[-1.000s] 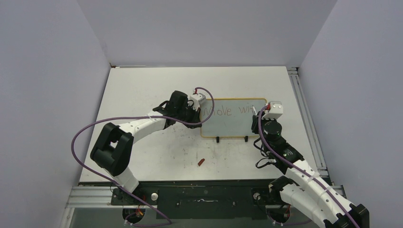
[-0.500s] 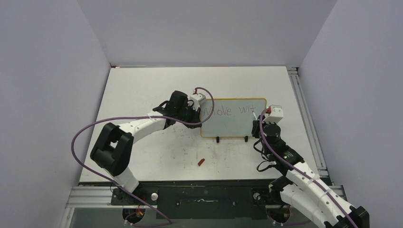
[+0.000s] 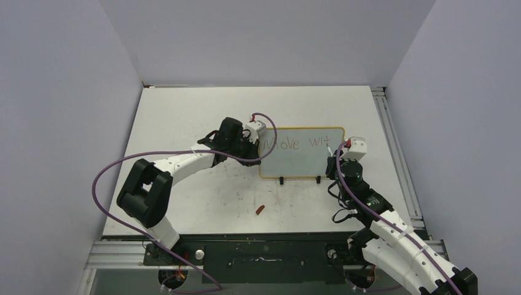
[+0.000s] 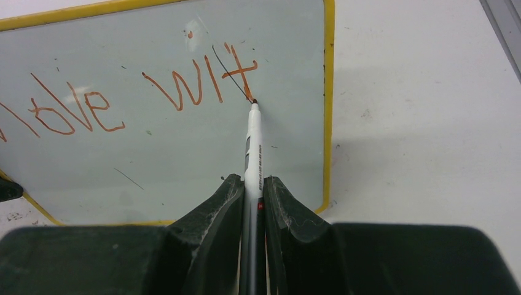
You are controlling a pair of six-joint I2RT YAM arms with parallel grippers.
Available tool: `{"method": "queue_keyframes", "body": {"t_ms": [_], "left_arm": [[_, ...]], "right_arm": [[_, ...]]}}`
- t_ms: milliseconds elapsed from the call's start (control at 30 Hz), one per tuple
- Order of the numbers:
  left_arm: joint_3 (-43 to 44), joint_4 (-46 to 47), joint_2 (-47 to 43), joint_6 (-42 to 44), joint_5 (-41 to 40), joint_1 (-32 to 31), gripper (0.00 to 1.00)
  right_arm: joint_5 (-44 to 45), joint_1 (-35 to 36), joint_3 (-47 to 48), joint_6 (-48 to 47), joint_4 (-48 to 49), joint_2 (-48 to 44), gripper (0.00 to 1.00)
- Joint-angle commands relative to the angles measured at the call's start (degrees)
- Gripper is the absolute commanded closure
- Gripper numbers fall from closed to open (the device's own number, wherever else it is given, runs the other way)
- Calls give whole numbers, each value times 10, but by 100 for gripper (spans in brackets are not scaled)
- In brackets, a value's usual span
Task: Write a sentence on the whiteboard
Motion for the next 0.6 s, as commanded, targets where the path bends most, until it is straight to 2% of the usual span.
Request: {"method": "queue_keyframes", "body": {"t_ms": [0, 333, 567], "left_arm": [[23, 5, -28, 10, -1, -2, 96], [22, 5, -28, 10, -1, -2, 96], [22, 4, -29, 10, -2, -1, 96]], "right_arm": [[27, -3, 2, 3, 3, -3, 95], [29, -4, 5, -4, 8, -8, 95], [9, -4, 8, -17, 8, -59, 95]]}}
